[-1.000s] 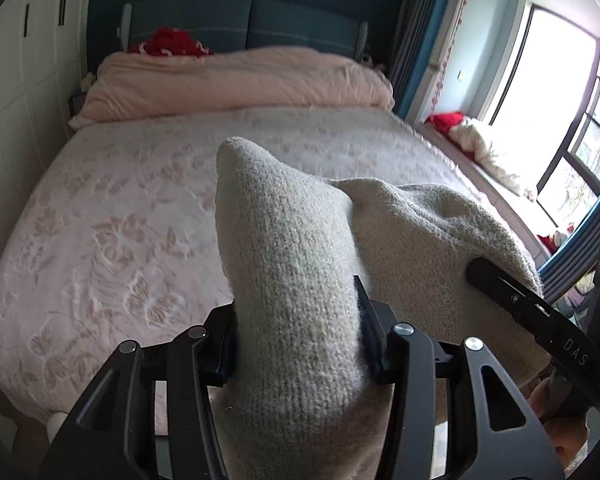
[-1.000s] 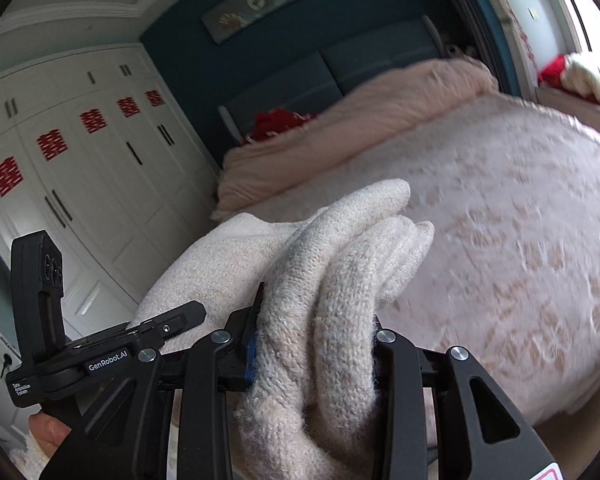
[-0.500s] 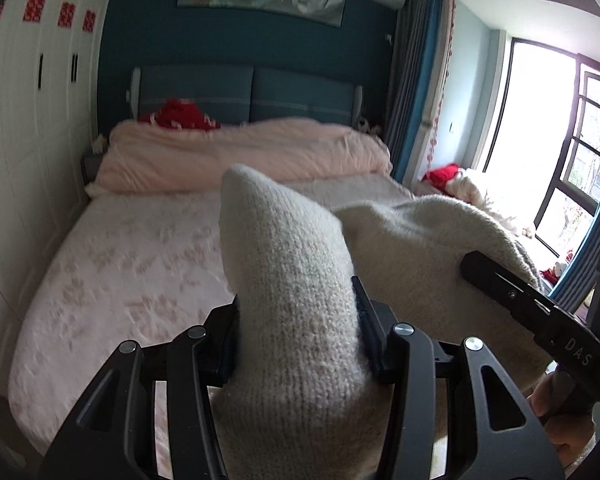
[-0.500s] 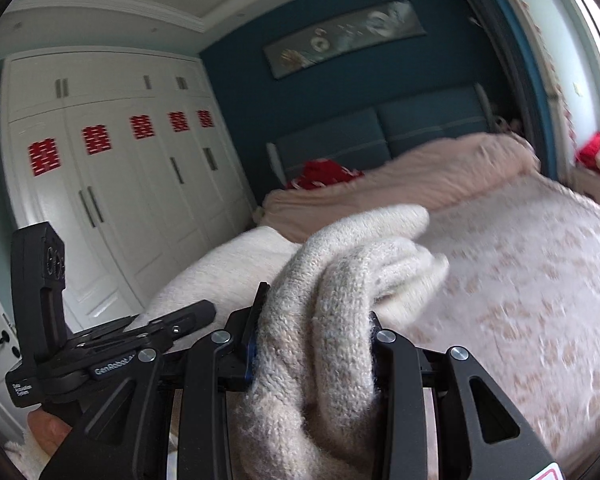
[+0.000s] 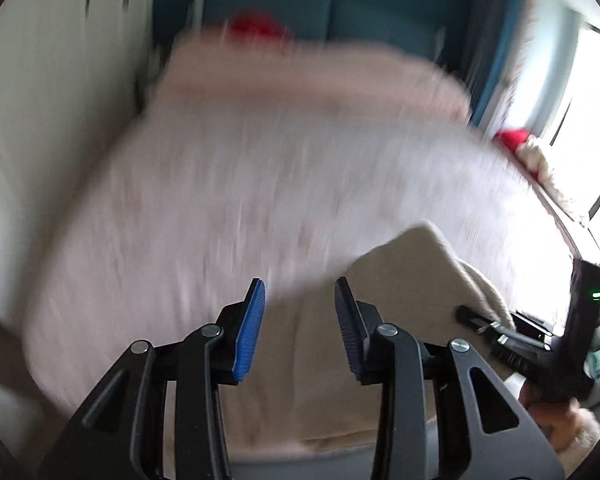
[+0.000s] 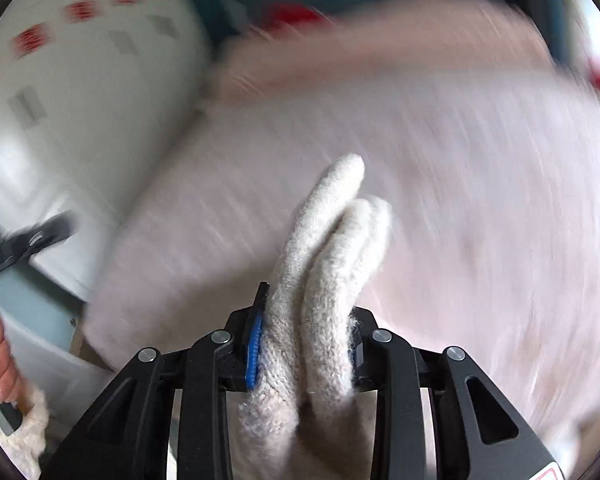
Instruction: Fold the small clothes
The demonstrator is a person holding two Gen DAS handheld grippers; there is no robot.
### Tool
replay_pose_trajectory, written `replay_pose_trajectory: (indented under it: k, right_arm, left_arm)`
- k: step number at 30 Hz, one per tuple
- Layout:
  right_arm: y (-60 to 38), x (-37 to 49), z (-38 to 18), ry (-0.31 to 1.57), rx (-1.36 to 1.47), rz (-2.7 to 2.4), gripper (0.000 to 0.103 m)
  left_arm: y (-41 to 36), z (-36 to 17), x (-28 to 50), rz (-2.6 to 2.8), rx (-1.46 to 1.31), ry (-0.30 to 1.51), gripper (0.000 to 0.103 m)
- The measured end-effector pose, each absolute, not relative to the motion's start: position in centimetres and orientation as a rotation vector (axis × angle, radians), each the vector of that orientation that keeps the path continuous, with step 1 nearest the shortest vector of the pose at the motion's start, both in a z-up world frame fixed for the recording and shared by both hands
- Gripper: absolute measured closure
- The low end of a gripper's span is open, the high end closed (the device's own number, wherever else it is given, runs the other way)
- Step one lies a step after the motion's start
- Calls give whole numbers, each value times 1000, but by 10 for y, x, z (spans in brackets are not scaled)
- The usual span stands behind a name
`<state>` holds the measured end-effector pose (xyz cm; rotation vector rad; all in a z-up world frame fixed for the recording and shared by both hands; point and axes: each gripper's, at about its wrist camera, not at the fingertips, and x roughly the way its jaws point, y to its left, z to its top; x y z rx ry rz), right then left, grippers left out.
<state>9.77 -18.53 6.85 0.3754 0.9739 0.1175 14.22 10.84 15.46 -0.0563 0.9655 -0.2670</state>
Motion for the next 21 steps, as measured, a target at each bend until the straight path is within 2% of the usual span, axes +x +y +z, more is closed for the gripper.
replay_pose_trajectory:
  k: [2,5,6,8,10,12,15,17,21]
  right_arm:
    - [-206,69,40,1006,432,90,74]
    - [-223,38,43,1004,474,116,73]
    - [-224,33,48,1011,460,121,69]
    - [-220,33,49,1046,434,135,60]
    - [-218,38,48,1056,414,125,45]
    - [-226,43,46,1037,436,85,39]
    - [-244,56,40,1048,564,67,23]
    - [-253,67,13,1169,693,78,23]
    - [-250,59,-31,1281,1028,183,25]
  left_arm:
    - [130,101,130,-252,-144,1095,68]
    - [132,59,111,-308,-226,1168,67]
    - [130,49,111,-337,-247,1185,63]
    - [116,33,114,-383,-294,1226,52]
    - [109,27,126,-427,-344,1226,26]
    - [100,17,140,-451,-382,1240,14]
    - [94,-8,156,-447,-446,1317,12]
    - [91,-31,164,-453,-540,1421,11]
    - [92,-47,165,-465,-679,1498,9]
